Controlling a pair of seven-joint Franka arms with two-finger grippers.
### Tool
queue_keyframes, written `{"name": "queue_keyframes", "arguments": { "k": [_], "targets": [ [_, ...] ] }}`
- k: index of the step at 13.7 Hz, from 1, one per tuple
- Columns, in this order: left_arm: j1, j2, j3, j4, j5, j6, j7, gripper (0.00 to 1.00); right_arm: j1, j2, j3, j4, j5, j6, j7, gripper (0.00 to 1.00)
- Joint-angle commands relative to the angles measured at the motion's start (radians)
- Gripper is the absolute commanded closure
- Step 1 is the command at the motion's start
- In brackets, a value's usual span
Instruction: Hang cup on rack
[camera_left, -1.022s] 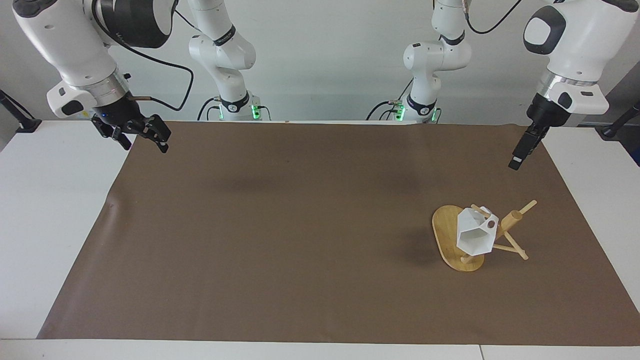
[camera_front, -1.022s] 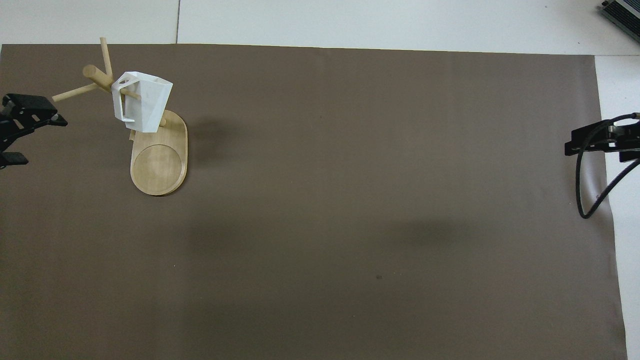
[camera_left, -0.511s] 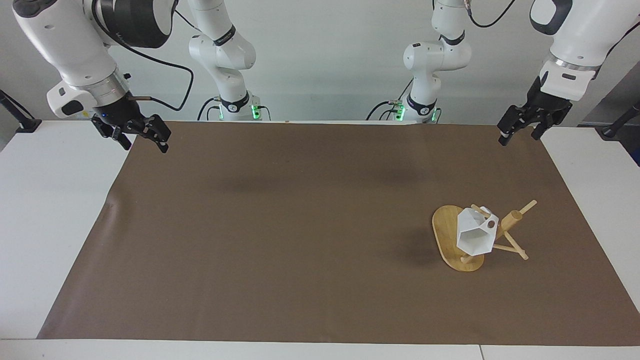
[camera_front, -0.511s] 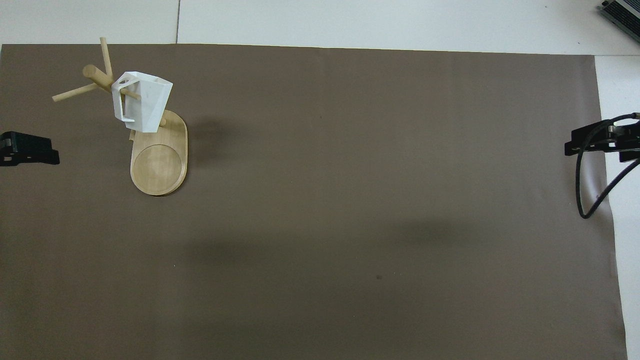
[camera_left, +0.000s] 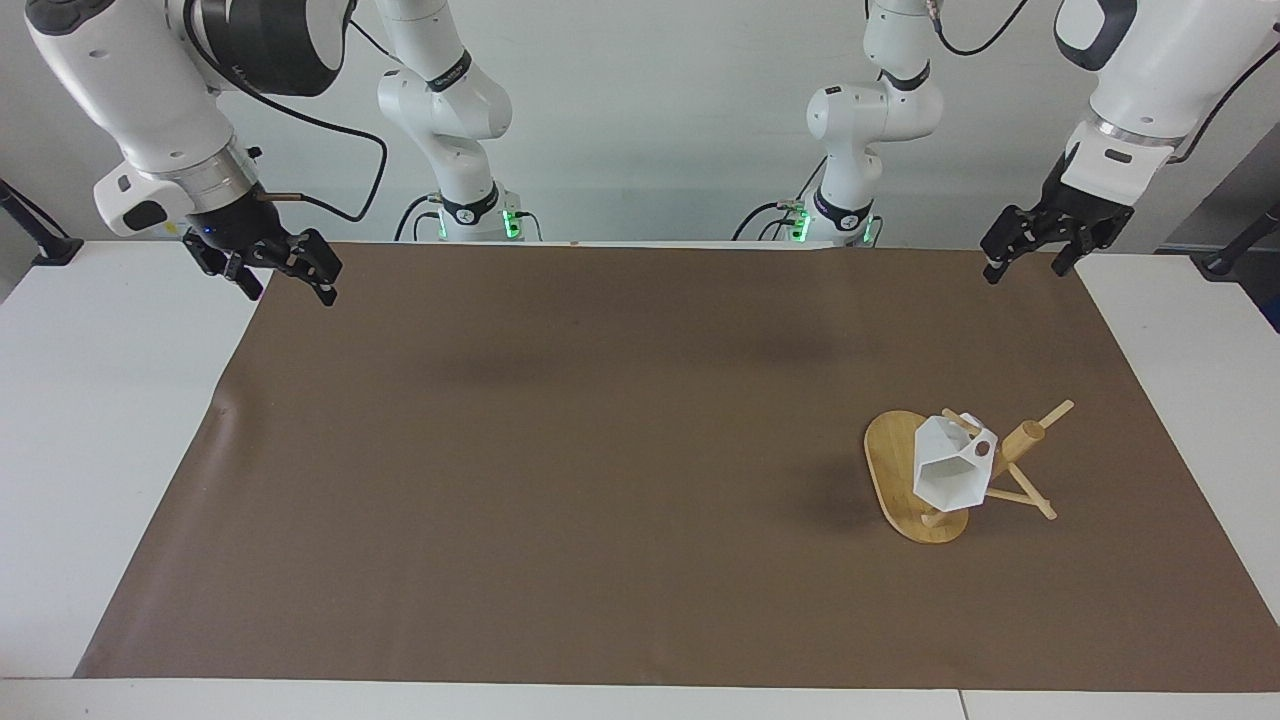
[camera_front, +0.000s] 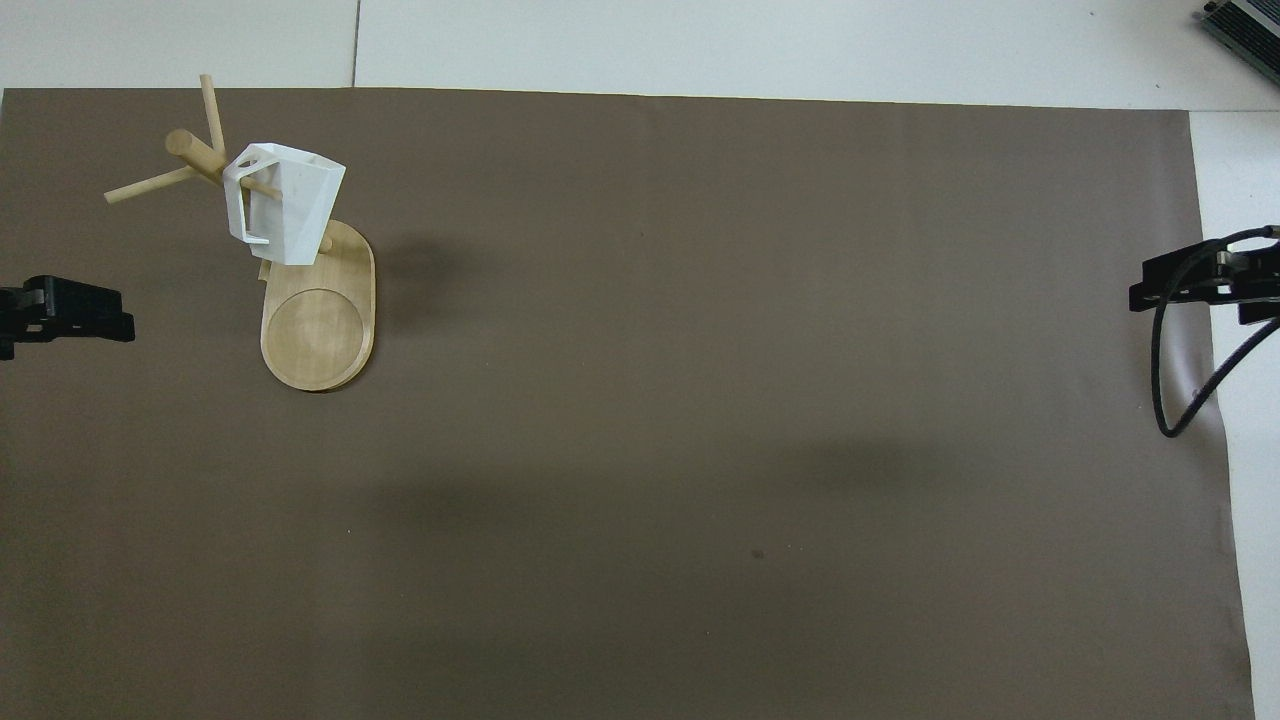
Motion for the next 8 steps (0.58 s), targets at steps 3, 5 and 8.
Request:
{"name": "queue_keyframes", "arguments": {
  "k": [3,5,8],
  "targets": [
    [-0.01,-0.003,-0.004,0.025,0.022,-0.056,0.021,0.0,-0.005,-0.017,0.002,-0.014,0.004,-0.007,-0.017,0.0],
    [-0.016,0.003,-0.019,0.065,0.025,-0.127,0.021,0.0,-0.005,-0.019,0.002,-0.014,0.004,-0.007,-0.017,0.0],
    [-0.117,0.001,0.048,0.095,0.024,-0.173,0.023,0.0,-0.005,-0.017,0.002,-0.014,0.004,-0.007,-0.017,0.0]
  ]
}}
